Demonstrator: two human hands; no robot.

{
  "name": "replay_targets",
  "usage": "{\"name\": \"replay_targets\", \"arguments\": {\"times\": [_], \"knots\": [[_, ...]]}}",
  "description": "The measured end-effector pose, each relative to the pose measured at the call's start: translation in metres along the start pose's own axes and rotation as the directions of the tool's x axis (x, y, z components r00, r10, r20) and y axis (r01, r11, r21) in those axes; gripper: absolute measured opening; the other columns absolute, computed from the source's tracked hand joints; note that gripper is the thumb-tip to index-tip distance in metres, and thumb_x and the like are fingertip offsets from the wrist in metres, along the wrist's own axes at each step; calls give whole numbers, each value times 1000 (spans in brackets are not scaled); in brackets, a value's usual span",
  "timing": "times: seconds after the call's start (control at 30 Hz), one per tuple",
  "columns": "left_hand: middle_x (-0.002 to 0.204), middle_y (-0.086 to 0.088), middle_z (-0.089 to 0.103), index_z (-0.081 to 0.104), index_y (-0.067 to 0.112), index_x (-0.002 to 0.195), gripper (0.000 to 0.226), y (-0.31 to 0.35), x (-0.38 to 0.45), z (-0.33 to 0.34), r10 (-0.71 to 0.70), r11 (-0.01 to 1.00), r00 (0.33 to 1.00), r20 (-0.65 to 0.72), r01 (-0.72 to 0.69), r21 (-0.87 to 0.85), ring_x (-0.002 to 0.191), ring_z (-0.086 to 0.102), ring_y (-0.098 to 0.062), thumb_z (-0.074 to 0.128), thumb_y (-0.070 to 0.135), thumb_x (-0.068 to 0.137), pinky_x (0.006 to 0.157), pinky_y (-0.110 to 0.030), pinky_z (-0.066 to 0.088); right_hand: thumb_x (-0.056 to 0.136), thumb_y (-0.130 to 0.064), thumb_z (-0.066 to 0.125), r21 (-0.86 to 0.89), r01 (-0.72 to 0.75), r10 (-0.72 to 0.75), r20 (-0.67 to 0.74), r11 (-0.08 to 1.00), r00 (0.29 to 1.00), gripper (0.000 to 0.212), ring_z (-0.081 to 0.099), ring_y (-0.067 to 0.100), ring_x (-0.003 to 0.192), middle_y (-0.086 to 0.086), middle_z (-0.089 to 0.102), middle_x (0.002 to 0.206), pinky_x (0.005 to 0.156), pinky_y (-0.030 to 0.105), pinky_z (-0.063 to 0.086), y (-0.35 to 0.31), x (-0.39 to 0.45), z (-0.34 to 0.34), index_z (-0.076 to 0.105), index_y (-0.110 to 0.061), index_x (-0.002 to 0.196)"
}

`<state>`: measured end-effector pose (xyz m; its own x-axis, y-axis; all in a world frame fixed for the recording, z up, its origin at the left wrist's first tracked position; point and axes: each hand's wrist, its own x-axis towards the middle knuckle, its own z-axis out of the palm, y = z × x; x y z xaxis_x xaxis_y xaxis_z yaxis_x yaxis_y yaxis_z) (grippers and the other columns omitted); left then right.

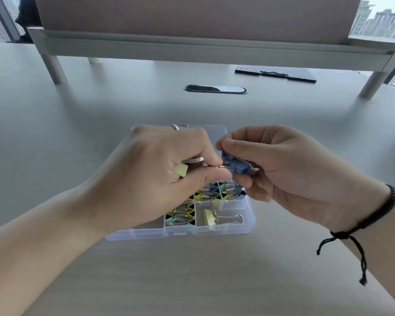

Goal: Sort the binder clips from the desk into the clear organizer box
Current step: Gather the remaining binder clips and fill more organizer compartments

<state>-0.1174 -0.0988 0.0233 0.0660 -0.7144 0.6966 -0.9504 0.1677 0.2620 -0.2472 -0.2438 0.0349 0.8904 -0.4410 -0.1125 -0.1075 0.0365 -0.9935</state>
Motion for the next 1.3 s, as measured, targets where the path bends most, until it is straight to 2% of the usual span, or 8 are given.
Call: {"name": "replay_targets", "arguments": {"times": [0.13,0.23,0.43,0.57,0.77,0.93,1.2,1.3], "knots": [[76,5,75,72,11,76,23,-2,0,-3,27,998,999,37,-25,-61,68,72,-11,76,33,81,57,-31,53,93,-12,62,15,-12,14,-114,1000,993,10,54,16,45,13,71,78,39,22,47,-3,4,-10,69,-7,88],[73,8,74,71,13,72,24,-3,1,-4,17,994,995,99,-6,-106,67,70,-8,77,36,78,57,-29,52,94,-11,61,34,-30,34,-127,999,991,11,38,12,43,10,66,76,34,17,32,-4,5,-14,67,-10,85],[69,11,70,72,18,69,21,-5,-1,-2,-1,975,966,259,59,-216,64,67,-7,79,38,74,55,-27,51,70,-15,84,-249,9,38,184,968,982,22,19,13,45,15,48,64,40,19,18,-12,-3,-21,62,-15,73],[65,9,68,73,16,69,23,-6,0,-3,2,961,962,275,74,-266,60,66,-11,81,37,71,53,-27,49,68,-9,88,-480,148,7,306,864,952,27,34,11,44,2,77,88,44,22,25,-15,-7,-21,64,-22,66],[63,7,67,73,15,66,22,-5,0,0,-1,952,953,302,93,-292,57,62,-12,83,34,68,53,-21,46,68,-18,89,-651,314,-61,380,691,923,26,53,0,53,-3,76,89,56,12,40,-12,-7,-17,64,-27,70],[63,10,66,74,23,69,20,-7,-8,4,-176,922,907,382,288,-258,57,59,-5,78,43,65,59,-23,43,69,-15,87,-727,327,-64,364,604,929,26,46,1,43,-22,61,56,44,6,29,-13,-9,-15,64,-28,68],[65,8,69,74,28,76,28,-11,-7,1,-178,941,854,488,293,-169,59,65,-12,65,54,70,57,-37,54,69,-25,81,-773,313,-54,341,553,939,18,46,2,47,-12,66,65,47,13,36,-11,-6,-20,64,-31,71],[65,7,69,75,29,76,28,-12,-6,1,-142,963,847,513,238,-126,59,65,-14,64,54,74,56,-38,55,72,-29,78,-696,271,-117,262,665,958,12,42,7,45,-8,61,58,46,18,35,-9,-3,-21,66,-27,73]]}}
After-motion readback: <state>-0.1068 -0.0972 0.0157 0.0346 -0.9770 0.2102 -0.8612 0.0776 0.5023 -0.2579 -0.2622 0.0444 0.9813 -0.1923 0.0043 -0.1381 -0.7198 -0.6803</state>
